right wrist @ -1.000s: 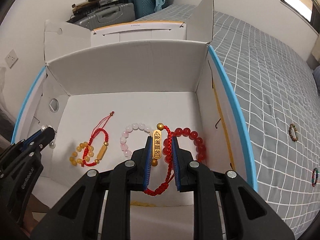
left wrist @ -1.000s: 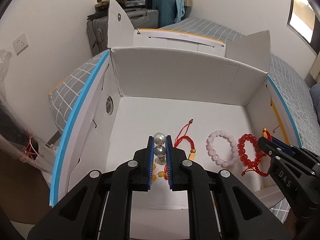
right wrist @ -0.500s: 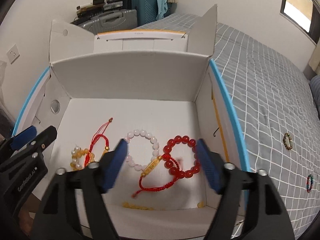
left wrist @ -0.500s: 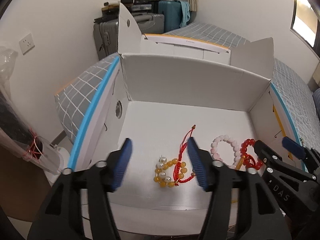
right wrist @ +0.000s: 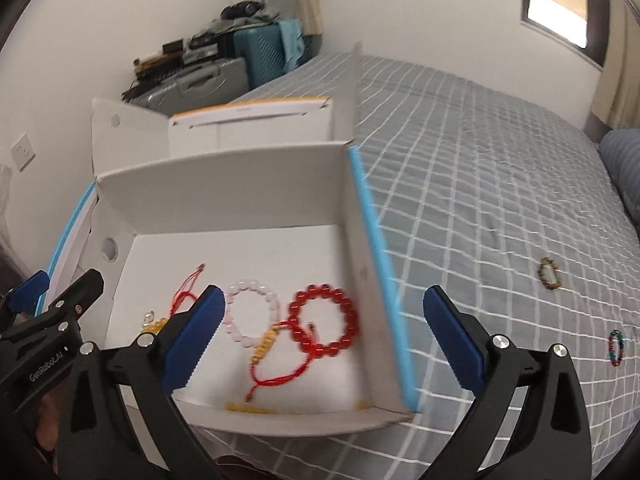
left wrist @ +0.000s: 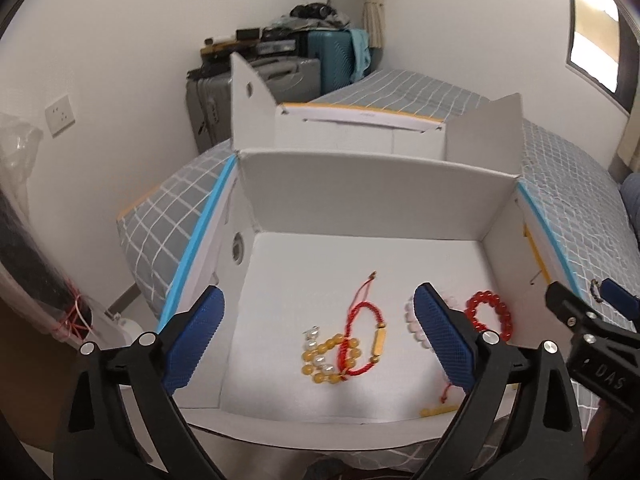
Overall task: Organize jewelry
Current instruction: 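Move both tools back over the wooden and multicolour bead bracelets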
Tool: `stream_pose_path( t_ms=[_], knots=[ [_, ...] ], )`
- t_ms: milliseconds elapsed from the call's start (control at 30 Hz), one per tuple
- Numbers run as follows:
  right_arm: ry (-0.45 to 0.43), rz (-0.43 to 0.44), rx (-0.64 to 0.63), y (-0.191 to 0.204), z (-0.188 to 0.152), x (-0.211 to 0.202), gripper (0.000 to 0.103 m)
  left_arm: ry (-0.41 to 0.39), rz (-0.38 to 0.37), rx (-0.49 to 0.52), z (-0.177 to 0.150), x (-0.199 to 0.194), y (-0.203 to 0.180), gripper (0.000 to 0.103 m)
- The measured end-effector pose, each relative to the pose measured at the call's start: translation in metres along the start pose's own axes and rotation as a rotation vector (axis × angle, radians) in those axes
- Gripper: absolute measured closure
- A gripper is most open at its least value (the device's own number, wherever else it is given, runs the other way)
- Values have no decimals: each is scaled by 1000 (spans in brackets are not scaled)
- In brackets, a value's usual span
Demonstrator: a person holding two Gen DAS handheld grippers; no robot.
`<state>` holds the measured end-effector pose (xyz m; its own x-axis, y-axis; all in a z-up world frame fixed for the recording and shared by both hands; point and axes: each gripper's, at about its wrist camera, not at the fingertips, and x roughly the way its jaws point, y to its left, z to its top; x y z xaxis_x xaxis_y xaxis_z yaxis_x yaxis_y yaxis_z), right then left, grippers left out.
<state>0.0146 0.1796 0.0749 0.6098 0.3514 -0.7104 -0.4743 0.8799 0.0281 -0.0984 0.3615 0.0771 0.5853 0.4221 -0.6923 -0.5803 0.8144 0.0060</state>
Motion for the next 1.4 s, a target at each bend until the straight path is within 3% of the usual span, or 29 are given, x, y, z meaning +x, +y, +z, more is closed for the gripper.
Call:
stream_pose_path(
  t_ms=[400, 433, 500, 567, 600, 633, 700, 833, 1033, 1233, 1400],
  knots=[
    [-69, -143, 26, -90, 5, -31, 7, -71, -117, 98, 13, -25, -91, 6],
    [-54, -190, 31, -119, 3, -30, 7, -79, -129, 105, 14, -28, -100, 6],
    [-49, -203, 39, -129, 0, -30, 7, -89, -156, 122, 16, -31, -123, 6],
    [-51, -251, 92, -173, -6, -35, 7, -88, -193, 133, 16, -33, -149, 6],
    [-51, -251, 92, -173, -6, -35, 7, -87, -211, 141, 14, -35, -161, 6],
    [-47, -302, 126, -205, -12, -39, 7, -84, -228, 150, 12, -35, -172, 6],
    [-45, -318, 140, -217, -15, -40, 7, -80, -260, 178, 10, -38, -199, 6],
    [-2, -390, 242, -285, -35, -37, 7, -88, -319, 244, 1, -43, -252, 6],
    [55, -471, 291, -343, -62, -33, 7, -30, -398, 305, -14, -24, -325, 6],
    [112, -484, 329, -379, -83, -20, 7, -4, -442, 380, -30, 6, -392, 6],
    [176, -478, 364, -400, -99, 2, 7, 83, -486, 443, -24, 45, -448, 6]
  ],
)
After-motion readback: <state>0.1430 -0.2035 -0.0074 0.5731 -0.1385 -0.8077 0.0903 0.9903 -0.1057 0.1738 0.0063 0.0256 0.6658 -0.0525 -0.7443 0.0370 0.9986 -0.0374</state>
